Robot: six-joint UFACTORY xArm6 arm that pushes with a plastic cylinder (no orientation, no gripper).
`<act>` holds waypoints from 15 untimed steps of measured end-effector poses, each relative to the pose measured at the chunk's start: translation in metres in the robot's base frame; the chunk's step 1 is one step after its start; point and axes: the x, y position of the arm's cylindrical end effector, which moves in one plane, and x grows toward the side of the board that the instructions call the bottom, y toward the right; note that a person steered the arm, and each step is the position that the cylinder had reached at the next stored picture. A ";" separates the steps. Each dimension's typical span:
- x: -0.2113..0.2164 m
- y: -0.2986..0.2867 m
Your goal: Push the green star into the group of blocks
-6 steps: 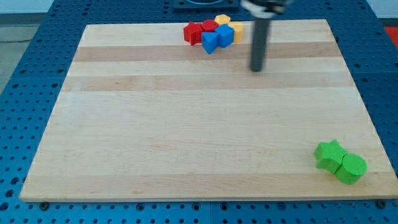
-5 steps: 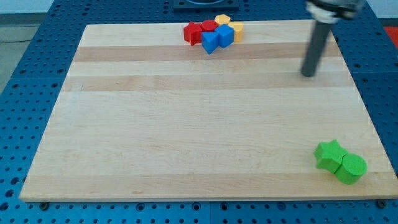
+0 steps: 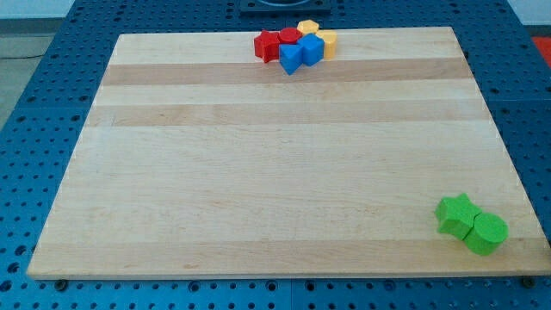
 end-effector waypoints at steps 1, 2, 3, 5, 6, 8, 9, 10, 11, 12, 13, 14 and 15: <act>-0.003 -0.037; -0.003 -0.059; -0.018 -0.071; -0.060 -0.119; -0.060 -0.156; -0.116 -0.184; -0.143 -0.188; -0.132 -0.208; -0.131 -0.229; -0.159 -0.245; -0.200 -0.258; -0.239 -0.276; -0.278 -0.296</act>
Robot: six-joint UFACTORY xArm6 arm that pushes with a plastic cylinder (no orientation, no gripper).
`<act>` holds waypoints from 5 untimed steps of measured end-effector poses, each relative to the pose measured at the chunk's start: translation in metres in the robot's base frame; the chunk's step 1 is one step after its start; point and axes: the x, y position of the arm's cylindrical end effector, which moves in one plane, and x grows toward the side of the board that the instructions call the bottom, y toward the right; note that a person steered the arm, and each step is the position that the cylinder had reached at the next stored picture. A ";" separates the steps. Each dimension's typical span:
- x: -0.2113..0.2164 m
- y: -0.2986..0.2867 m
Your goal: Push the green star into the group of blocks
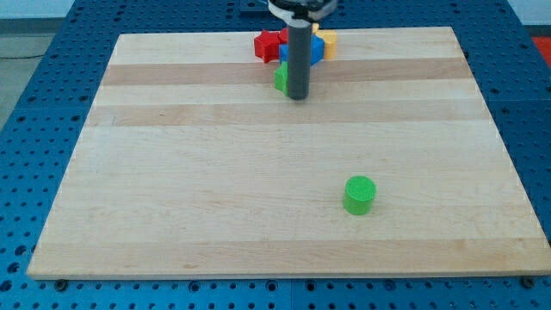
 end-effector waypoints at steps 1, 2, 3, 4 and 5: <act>-0.028 -0.020; -0.038 -0.031; -0.031 -0.031; 0.001 0.004; 0.022 0.076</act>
